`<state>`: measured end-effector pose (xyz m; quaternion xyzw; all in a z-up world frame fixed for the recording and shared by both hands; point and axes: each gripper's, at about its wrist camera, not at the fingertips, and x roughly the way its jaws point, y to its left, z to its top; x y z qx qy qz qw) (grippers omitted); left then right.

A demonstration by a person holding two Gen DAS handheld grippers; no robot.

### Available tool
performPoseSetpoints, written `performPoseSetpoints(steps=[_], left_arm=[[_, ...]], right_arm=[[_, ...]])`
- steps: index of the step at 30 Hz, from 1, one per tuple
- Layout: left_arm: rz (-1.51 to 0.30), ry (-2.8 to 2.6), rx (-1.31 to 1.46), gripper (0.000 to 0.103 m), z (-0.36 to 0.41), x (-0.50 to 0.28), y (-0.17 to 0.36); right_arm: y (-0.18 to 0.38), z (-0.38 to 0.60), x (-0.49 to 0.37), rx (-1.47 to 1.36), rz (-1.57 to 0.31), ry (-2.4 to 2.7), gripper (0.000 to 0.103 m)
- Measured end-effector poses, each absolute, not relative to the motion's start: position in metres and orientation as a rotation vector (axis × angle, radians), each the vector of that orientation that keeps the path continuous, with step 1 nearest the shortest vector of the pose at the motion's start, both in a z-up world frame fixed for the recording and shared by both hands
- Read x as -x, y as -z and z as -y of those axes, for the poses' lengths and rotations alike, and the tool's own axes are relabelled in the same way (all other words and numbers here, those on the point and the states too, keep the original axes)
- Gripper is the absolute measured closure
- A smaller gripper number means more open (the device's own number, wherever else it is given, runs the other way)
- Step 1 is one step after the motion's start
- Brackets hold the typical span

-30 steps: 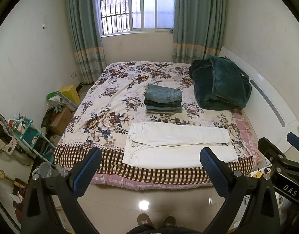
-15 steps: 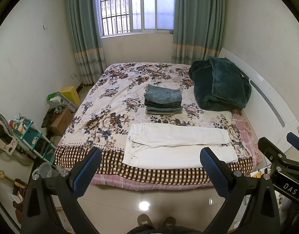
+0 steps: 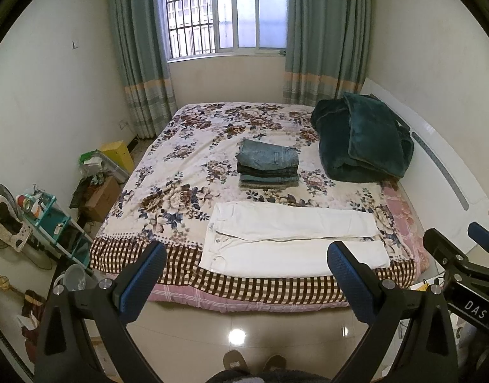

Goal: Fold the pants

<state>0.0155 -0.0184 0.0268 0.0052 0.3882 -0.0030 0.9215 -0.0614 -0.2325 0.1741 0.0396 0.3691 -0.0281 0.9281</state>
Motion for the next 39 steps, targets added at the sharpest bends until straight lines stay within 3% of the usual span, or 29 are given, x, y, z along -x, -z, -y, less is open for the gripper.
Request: performPoseSetpoints(steps=[12, 24, 30, 39], left_arm=[[-0.858, -0.187, -0.050, 0.000, 0.035, -0.116, 0.043], [-1.036, -0.182, -0.105, 0.000, 0.078, -0.290, 0.154], [-1.263, -0.214, -0.040, 0.000, 0.082, -0.421, 0.256], [-1.610, -0.419, 0.178, 0.000, 0.046, -0.571, 0.449]], right_arm=[[-0.091, 0.293, -0.038, -0.153, -0.849, 0.155, 0.000], [0.061, 0.395, -0.229, -0.267, -1.038, 0.303, 0.000], [0.173, 0.452, -0.367, -0.412, -1.189, 0.395, 0.000], [0.400, 0.524, -0.536, -0.702, -1.449, 0.555, 0.000]])
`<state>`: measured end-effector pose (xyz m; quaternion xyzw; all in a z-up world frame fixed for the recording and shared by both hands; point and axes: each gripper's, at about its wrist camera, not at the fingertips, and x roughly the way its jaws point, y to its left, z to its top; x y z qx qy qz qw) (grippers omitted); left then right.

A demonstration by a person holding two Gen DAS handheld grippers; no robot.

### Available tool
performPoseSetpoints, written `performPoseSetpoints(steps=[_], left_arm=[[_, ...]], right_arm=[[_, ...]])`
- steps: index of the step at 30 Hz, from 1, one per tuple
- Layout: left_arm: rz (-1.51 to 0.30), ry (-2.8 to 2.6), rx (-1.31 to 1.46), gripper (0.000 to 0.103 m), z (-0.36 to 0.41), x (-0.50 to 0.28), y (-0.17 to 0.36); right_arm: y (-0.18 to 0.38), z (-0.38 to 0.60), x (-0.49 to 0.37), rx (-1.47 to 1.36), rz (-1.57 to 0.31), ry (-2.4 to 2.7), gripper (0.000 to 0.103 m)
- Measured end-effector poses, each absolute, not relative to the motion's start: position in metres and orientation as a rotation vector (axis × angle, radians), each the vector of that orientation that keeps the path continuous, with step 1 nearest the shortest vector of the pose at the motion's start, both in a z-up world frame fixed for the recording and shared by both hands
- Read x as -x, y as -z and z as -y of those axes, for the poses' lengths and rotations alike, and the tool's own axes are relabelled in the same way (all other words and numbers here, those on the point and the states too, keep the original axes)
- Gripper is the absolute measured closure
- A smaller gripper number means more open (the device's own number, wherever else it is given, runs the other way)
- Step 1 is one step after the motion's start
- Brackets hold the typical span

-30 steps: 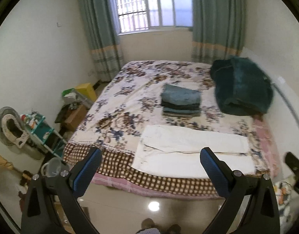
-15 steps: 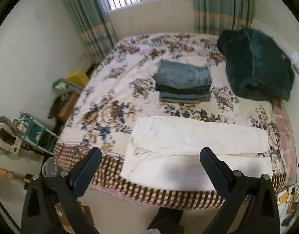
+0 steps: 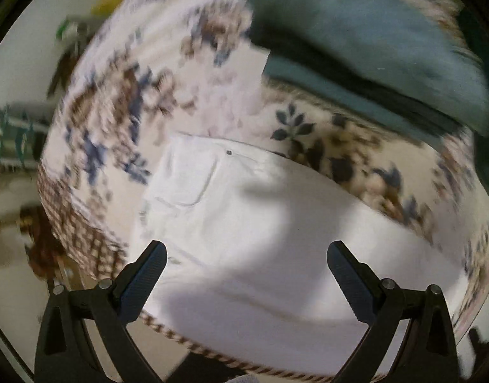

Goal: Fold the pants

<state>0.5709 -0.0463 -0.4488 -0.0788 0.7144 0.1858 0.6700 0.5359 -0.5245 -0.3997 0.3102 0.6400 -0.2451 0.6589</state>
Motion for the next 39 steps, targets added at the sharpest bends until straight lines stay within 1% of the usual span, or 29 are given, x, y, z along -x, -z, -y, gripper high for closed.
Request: performPoseSetpoints(steps=[1, 2, 7, 10, 14, 15, 16, 17, 18, 19, 20, 21, 22, 23, 24, 25, 26, 27, 28, 29, 31, 33, 34, 35, 36, 37, 38, 39], left_arm=[[-1.644, -0.454, 0.214, 0.000, 0.039, -0.585, 0.471], [-1.664, -0.480, 0.238, 0.000, 0.034, -0.594, 0.487], [-1.748, -0.593, 0.334, 0.000, 0.018, -0.641, 0.558], [-1.796, -0.604, 0.392, 0.000, 0.026, -0.652, 0.586], [-1.842, -0.619, 0.419, 0.000, 0.044, -0.656, 0.609], [-1.845, -0.636, 0.405, 0.004, 0.049, -0.656, 0.614], [-1.840, -0.646, 0.395, 0.014, 0.051, -0.656, 0.615], [-1.828, -0.661, 0.382, 0.020, 0.053, -0.654, 0.615], [-1.814, -0.667, 0.374, 0.030, 0.056, -0.653, 0.611], [-1.789, -0.654, 0.372, 0.056, 0.058, -0.652, 0.605], [-1.760, -0.630, 0.366, 0.072, 0.059, -0.650, 0.598], [-1.745, -0.618, 0.345, 0.081, 0.063, -0.649, 0.590], [-1.732, -0.597, 0.347, 0.085, 0.067, -0.646, 0.582], [-1.720, -0.584, 0.356, 0.087, 0.069, -0.643, 0.573], [-1.704, -0.575, 0.368, 0.089, 0.070, -0.639, 0.565], [-1.683, -0.564, 0.389, 0.090, 0.071, -0.635, 0.555], [-1.669, -0.555, 0.401, 0.090, 0.073, -0.630, 0.545], [-1.654, -0.544, 0.410, 0.091, 0.074, -0.626, 0.535], [-1.635, -0.534, 0.420, 0.091, 0.077, -0.620, 0.523], [-1.617, -0.524, 0.425, 0.091, 0.079, -0.616, 0.513], [-1.585, -0.499, 0.416, 0.092, 0.089, -0.606, 0.490], [-1.562, -0.485, 0.409, 0.092, 0.100, -0.598, 0.473], [-1.549, -0.478, 0.405, 0.092, 0.104, -0.593, 0.466], [-1.540, -0.476, 0.407, 0.092, 0.108, -0.589, 0.461], [-1.528, -0.470, 0.409, 0.092, 0.114, -0.586, 0.454], [-1.520, -0.465, 0.408, 0.092, 0.109, -0.583, 0.455], [-1.510, -0.461, 0.411, 0.092, 0.109, -0.580, 0.454], [-1.501, -0.458, 0.411, 0.092, 0.108, -0.576, 0.450]], right_arm=[[0.417, 0.529, -0.543, -0.722, -1.465, 0.576, 0.000], [0.440, 0.536, -0.553, -0.750, -1.486, 0.599, 0.000], [0.517, 0.562, -0.570, -0.838, -1.553, 0.704, 0.000], [0.551, 0.577, -0.583, -0.838, -1.574, 0.761, 0.000], [0.580, 0.587, -0.597, -0.859, -1.592, 0.807, 0.000], [0.587, 0.588, -0.599, -0.864, -1.599, 0.815, 0.000], [0.593, 0.589, -0.601, -0.866, -1.610, 0.826, 0.000], [0.598, 0.590, -0.601, -0.869, -1.618, 0.839, 0.000], [0.602, 0.591, -0.601, -0.879, -1.623, 0.842, 0.000], [0.606, 0.591, -0.600, -0.894, -1.630, 0.844, 0.003], [0.608, 0.591, -0.598, -0.911, -1.630, 0.844, 0.007], [0.611, 0.592, -0.595, -0.925, -1.631, 0.842, 0.011], [0.613, 0.593, -0.592, -0.941, -1.632, 0.836, 0.022], [0.616, 0.593, -0.588, -0.954, -1.632, 0.834, 0.035], [0.618, 0.594, -0.585, -0.961, -1.629, 0.833, 0.043], [0.618, 0.594, -0.581, -0.972, -1.620, 0.831, 0.064], [0.617, 0.594, -0.576, -0.987, -1.608, 0.826, 0.080], [0.615, 0.594, -0.571, -1.004, -1.595, 0.819, 0.087], [0.611, 0.595, -0.567, -1.014, -1.582, 0.815, 0.101], [0.605, 0.595, -0.561, -1.014, -1.566, 0.823, 0.103], [0.595, 0.596, -0.551, -1.031, -1.533, 0.797, 0.103], [0.587, 0.600, -0.545, -1.119, -1.482, 0.754, 0.102], [0.585, 0.602, -0.543, -1.172, -1.442, 0.735, 0.098], [0.584, 0.605, -0.548, -1.216, -1.412, 0.711, 0.079], [0.584, 0.605, -0.553, -1.235, -1.396, 0.700, 0.065], [0.586, 0.602, -0.561, -1.245, -1.383, 0.693, 0.043], [0.591, 0.602, -0.568, -1.246, -1.387, 0.685, 0.036], [0.600, 0.602, -0.581, -1.232, -1.424, 0.673, 0.036]])
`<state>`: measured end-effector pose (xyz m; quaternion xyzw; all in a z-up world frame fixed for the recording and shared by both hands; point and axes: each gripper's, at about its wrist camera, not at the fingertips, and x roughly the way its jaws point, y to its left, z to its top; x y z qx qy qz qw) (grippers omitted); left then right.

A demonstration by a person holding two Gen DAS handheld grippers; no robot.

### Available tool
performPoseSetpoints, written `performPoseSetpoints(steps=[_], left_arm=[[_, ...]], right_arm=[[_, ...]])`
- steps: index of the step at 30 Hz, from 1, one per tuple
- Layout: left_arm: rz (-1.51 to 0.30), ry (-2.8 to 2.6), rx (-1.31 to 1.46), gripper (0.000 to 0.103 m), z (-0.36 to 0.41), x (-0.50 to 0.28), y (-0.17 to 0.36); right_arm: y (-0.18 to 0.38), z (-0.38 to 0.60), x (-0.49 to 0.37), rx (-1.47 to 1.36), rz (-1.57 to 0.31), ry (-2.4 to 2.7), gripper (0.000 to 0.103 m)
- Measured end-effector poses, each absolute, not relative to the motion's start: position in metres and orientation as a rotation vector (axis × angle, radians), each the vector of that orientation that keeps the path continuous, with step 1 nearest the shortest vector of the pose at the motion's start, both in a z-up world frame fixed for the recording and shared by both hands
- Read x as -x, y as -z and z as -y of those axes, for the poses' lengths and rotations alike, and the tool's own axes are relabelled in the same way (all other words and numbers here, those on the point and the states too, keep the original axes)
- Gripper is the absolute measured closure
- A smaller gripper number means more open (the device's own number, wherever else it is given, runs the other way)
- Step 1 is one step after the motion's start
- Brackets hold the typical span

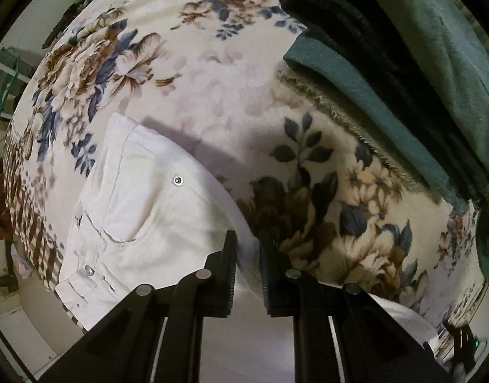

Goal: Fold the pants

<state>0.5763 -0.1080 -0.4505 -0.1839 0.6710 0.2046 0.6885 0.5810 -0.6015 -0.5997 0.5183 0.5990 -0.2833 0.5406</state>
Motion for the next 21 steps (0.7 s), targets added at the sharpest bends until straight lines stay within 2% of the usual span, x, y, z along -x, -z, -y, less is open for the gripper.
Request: performPoseSetpoints(steps=[3, 4, 5, 6, 7, 14, 21], left_arm=[[-1.484, -0.444, 0.412, 0.092, 0.105, -0.571, 0.445], [-1.480, -0.437, 0.410, 0.092, 0.095, -0.566, 0.447], [-1.478, -0.433, 0.404, 0.092, 0.098, -0.565, 0.451], [-1.471, -0.424, 0.396, 0.092, 0.106, -0.564, 0.444], [-1.467, -0.418, 0.394, 0.092, 0.089, -0.564, 0.453], [-1.431, -0.397, 0.400, 0.092, 0.090, -0.529, 0.422], [-1.386, -0.382, 0.399, 0.092, 0.087, -0.445, 0.377]], right_arm=[[0.632, 0.596, -0.608, -1.138, -1.562, 0.686, 0.036], [0.639, 0.590, -0.610, -1.090, -1.596, 0.702, 0.044], [0.639, 0.588, -0.609, -1.061, -1.605, 0.722, 0.064], [0.633, 0.586, -0.606, -1.024, -1.604, 0.757, 0.079], [0.626, 0.583, -0.603, -1.007, -1.585, 0.769, 0.098], [0.550, 0.581, -0.541, -1.062, -1.456, 0.666, 0.099], [0.479, 0.622, -0.441, -1.088, -1.354, 0.589, 0.099]])
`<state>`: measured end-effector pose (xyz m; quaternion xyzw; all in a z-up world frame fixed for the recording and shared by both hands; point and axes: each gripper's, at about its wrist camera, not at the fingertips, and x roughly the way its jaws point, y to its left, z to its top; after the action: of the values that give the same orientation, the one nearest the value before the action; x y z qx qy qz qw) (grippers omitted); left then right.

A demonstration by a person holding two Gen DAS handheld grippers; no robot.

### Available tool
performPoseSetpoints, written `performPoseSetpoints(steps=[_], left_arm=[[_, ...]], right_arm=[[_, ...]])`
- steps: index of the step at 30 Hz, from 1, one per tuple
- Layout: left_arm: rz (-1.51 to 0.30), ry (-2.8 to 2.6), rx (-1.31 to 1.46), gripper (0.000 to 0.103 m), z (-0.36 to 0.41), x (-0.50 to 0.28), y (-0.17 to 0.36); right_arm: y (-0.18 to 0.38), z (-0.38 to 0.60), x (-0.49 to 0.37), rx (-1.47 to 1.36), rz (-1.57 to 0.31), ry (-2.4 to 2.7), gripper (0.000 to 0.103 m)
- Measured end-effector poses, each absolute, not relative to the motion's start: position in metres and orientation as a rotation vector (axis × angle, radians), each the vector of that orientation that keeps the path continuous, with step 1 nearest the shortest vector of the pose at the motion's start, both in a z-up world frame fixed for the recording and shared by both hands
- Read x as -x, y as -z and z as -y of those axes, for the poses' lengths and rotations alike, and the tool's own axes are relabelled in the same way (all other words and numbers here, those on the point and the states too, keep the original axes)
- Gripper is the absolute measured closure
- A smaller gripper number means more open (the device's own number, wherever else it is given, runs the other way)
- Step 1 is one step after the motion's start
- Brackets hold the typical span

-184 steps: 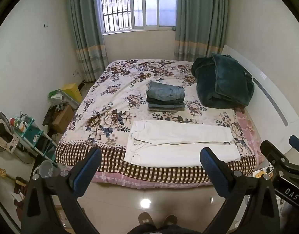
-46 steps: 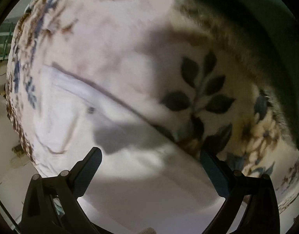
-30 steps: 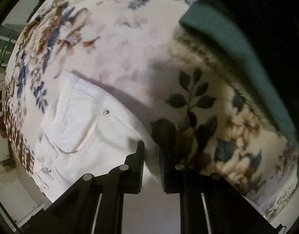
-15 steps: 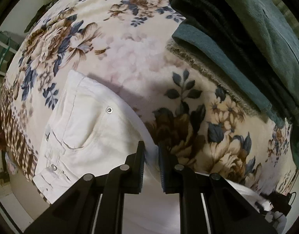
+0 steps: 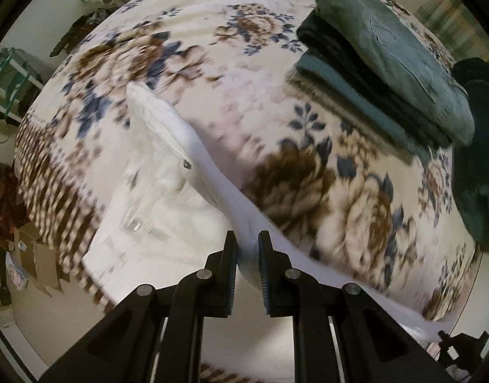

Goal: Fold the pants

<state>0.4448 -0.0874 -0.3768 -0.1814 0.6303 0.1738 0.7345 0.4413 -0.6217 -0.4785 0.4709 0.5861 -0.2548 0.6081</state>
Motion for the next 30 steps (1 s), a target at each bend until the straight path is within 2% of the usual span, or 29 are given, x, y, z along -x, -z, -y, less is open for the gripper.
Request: performPoseSetpoints(steps=[3, 7, 14, 19, 20, 21, 23, 25, 26, 27, 28, 29, 30], left_arm=[[-1.387, -0.398, 0.410, 0.092, 0.082, -0.398, 0.378], [-1.401, -0.436, 0.449, 0.094, 0.075, -0.337, 0.406], [-1.496, -0.526, 0.460, 0.094, 0.063, -0.265, 0.492], [-1.485, -0.555, 0.483, 0.094, 0.055, -0.243, 0.510], [-1.477, -0.557, 0.484, 0.094, 0.054, -0.241, 0.507], [-1.465, -0.554, 0.485, 0.094, 0.053, -0.239, 0.503], [-1.419, -0.545, 0.470, 0.093, 0.056, -0.236, 0.487], [-1.368, -0.526, 0.438, 0.092, 0.063, -0.237, 0.470], [-1.351, -0.515, 0.416, 0.090, 0.068, -0.240, 0.464], [-1.339, -0.500, 0.392, 0.078, 0.073, -0.242, 0.459], [-1.332, -0.481, 0.361, 0.058, 0.081, -0.245, 0.456], [-1.327, -0.466, 0.341, 0.045, 0.085, -0.247, 0.456], [-1.324, -0.450, 0.324, 0.024, 0.089, -0.250, 0.456]], right_arm=[[0.471, 0.618, -0.402, -1.087, -1.326, 0.564, 0.099], [0.477, 0.612, -0.355, -1.057, -1.325, 0.534, 0.099], [0.525, 0.610, -0.283, -1.034, -1.398, 0.543, 0.099], [0.571, 0.616, -0.240, -1.082, -1.463, 0.506, 0.097], [0.577, 0.618, -0.233, -1.104, -1.469, 0.485, 0.090], [0.581, 0.621, -0.224, -1.124, -1.479, 0.467, 0.087], [0.582, 0.630, -0.203, -1.172, -1.445, 0.428, 0.068], [0.571, 0.649, -0.178, -1.208, -1.352, 0.426, 0.063], [0.566, 0.658, -0.168, -1.220, -1.305, 0.436, 0.062], [0.560, 0.670, -0.157, -1.233, -1.256, 0.458, 0.061], [0.557, 0.683, -0.146, -1.253, -1.209, 0.479, 0.060], [0.558, 0.693, -0.139, -1.278, -1.180, 0.498, 0.060], [0.560, 0.703, -0.133, -1.308, -1.152, 0.513, 0.060]])
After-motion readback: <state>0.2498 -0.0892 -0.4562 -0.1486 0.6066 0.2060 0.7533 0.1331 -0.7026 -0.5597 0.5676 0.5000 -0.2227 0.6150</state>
